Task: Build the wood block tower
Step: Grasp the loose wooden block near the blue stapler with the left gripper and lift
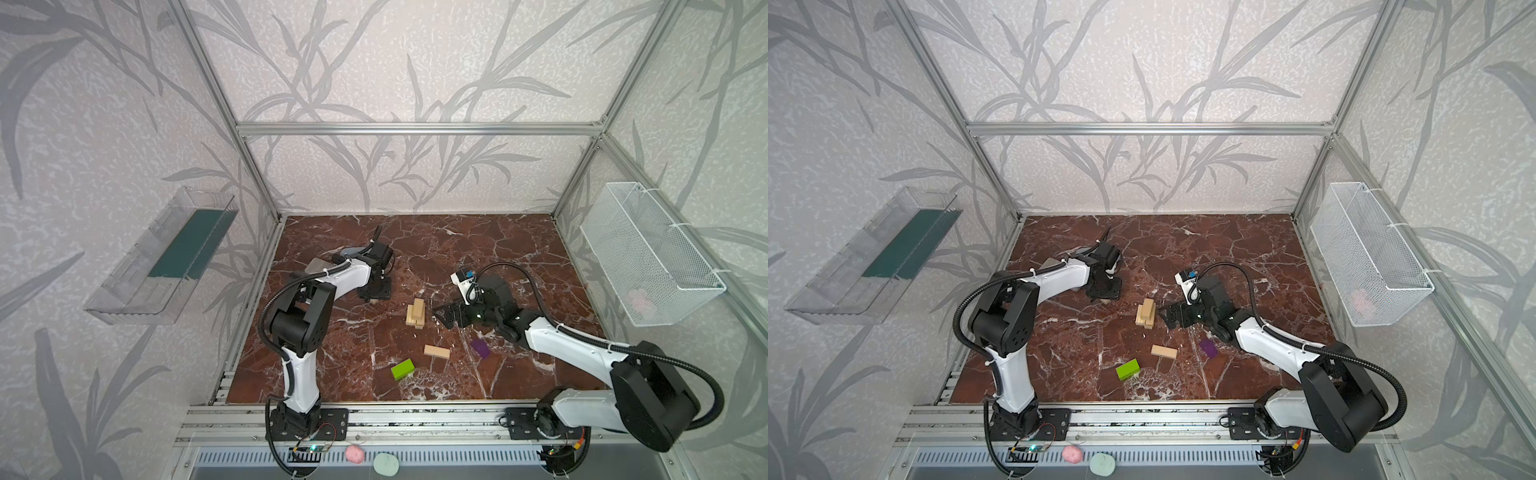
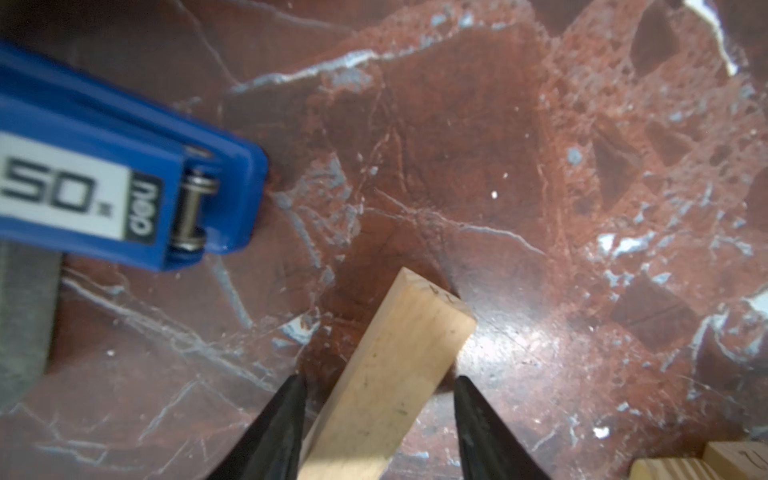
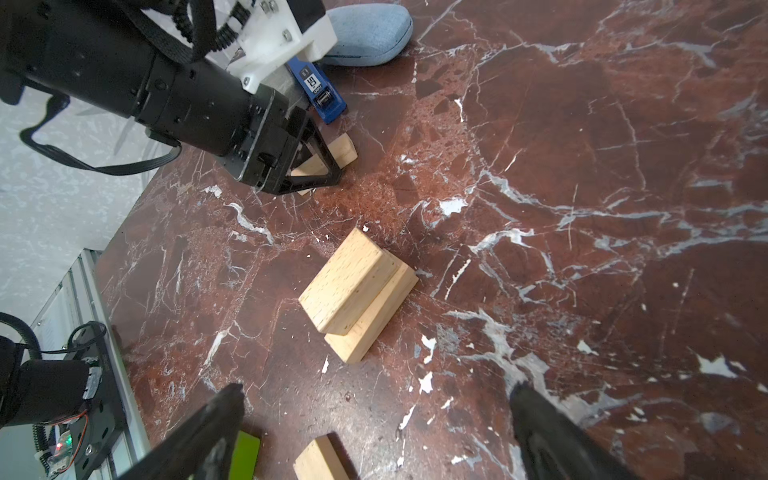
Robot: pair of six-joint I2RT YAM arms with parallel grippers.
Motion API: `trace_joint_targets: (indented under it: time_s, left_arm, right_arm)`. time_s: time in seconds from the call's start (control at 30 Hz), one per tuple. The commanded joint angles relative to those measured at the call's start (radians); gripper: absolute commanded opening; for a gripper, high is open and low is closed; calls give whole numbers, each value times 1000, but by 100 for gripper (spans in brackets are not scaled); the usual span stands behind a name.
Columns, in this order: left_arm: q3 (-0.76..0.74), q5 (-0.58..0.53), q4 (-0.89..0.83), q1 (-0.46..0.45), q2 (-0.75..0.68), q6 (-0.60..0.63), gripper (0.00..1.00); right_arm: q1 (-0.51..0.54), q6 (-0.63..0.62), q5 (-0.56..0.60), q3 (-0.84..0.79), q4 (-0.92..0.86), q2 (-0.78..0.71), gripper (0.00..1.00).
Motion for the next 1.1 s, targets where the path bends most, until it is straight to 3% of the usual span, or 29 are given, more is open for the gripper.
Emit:
trace_joint_targets:
  time_s: [0.0, 0.33, 1.07]
  left_arm:
    - [-2, -8, -38, -9, -1, -31, 51]
    - [61, -66, -52, -24, 72, -35, 49]
    - [3, -83, -63, -48, 49, -87, 24]
  right_arm:
    - [-4, -2, 0, -12, 35, 7, 99]
    - [-5, -5, 19, -11, 28, 16, 99]
    - [-20, 5, 16, -12, 35, 35, 99]
